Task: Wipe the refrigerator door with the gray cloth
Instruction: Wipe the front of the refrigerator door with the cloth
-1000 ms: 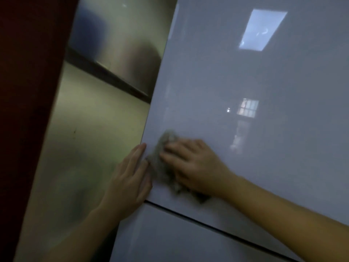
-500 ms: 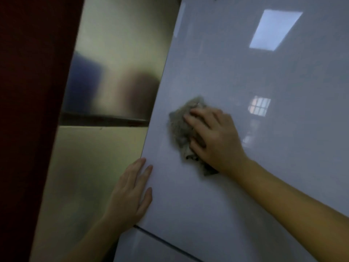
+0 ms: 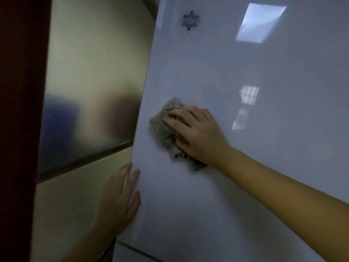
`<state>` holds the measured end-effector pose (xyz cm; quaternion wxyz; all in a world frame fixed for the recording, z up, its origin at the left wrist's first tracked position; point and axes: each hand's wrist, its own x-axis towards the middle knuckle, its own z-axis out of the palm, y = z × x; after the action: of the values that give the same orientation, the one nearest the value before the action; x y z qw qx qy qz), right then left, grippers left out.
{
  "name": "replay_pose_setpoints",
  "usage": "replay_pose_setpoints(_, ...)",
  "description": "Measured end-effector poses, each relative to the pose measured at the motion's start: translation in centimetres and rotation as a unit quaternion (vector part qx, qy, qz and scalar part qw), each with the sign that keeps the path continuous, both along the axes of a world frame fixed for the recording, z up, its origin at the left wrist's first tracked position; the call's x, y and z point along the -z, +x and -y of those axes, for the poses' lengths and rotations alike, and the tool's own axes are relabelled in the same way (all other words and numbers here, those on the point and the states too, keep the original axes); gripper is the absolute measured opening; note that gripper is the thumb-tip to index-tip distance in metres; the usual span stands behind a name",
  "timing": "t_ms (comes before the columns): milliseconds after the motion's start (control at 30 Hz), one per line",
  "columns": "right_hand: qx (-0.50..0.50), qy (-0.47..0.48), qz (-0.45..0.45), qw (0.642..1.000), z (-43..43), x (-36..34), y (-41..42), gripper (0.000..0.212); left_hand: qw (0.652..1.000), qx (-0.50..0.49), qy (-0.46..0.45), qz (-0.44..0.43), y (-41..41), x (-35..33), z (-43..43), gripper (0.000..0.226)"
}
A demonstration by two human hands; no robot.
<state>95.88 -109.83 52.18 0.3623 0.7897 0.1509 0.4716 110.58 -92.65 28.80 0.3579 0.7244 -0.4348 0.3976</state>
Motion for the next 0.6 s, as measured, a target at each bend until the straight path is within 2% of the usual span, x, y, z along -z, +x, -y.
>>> replay_pose_setpoints(167,0.016,-0.005,0.016,1.0,0.4,-6.8,-1.0,0.045,1.0,0.0,-0.021,0.017,-0.9,-9.7,1.0,0.059)
replay_pose_setpoints(300,0.017,0.004,0.043,0.999,0.6,-10.7,-1.2,0.047,0.999,-0.004,-0.016,0.034,-1.3,-14.8,1.4,0.062)
replay_pose_setpoints(600,0.016,0.11,0.146,0.983,-1.5,-16.5,1.8,0.05,0.996,0.022,-0.042,0.071,0.7,-15.1,2.7,0.058)
